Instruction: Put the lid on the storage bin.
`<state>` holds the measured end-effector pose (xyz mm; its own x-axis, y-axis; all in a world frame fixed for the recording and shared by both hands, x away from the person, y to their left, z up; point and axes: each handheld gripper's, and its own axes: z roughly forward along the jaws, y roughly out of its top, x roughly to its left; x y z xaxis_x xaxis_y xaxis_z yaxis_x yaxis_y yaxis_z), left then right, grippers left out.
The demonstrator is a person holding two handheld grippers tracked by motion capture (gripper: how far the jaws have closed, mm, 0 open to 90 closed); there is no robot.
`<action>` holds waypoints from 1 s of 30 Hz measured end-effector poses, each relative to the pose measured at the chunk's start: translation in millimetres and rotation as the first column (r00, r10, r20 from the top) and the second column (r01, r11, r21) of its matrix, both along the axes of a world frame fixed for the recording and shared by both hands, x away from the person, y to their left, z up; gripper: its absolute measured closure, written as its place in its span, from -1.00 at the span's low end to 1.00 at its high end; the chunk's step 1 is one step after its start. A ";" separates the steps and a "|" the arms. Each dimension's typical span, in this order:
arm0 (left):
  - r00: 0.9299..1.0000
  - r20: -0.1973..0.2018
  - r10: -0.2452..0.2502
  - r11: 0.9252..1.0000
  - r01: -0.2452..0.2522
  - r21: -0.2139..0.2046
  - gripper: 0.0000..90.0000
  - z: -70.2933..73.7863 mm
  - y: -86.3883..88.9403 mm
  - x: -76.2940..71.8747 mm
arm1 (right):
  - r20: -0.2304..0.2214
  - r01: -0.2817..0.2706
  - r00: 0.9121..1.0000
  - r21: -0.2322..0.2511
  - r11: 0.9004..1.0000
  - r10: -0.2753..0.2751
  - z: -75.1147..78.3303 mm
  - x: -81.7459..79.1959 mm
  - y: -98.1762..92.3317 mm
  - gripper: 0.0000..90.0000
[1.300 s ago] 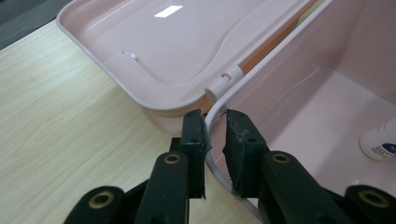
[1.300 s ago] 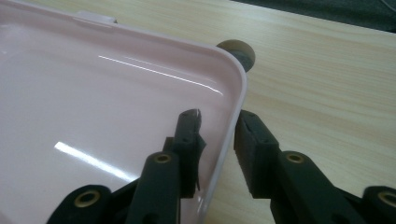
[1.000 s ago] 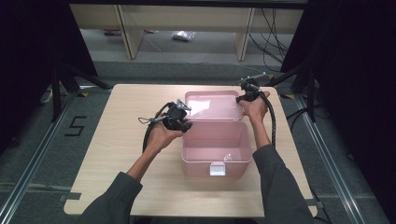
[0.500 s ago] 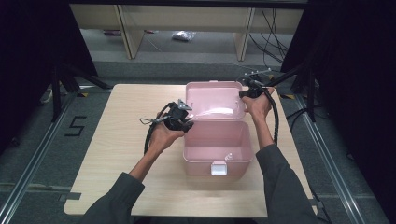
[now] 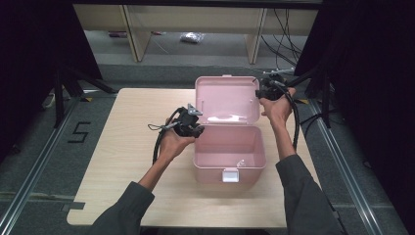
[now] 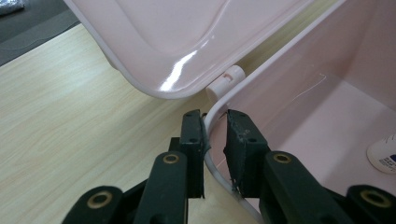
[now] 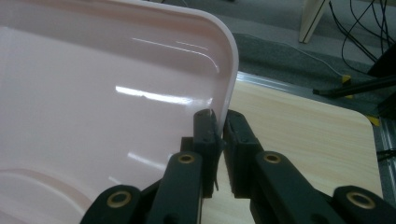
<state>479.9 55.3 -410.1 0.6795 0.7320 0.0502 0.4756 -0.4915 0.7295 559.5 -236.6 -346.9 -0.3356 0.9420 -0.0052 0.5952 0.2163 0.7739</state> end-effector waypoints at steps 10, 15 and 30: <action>1.000 0.009 0.010 1.000 -0.010 -0.006 0.70 -1.2 -1.5 2.6 | 0.038 0.002 0.999 0.014 1.000 -0.003 14.0 -15.7 -2.8 0.90; 1.000 0.011 0.013 1.000 -0.013 -0.007 0.70 -1.5 -2.0 3.6 | 0.068 -0.011 0.998 0.026 1.000 0.010 19.5 -24.0 -4.5 0.90; 1.000 0.017 0.018 1.000 -0.018 -0.006 0.70 -1.9 -3.1 7.3 | 0.138 -0.051 0.989 0.016 0.999 0.049 33.4 -53.0 -8.6 0.92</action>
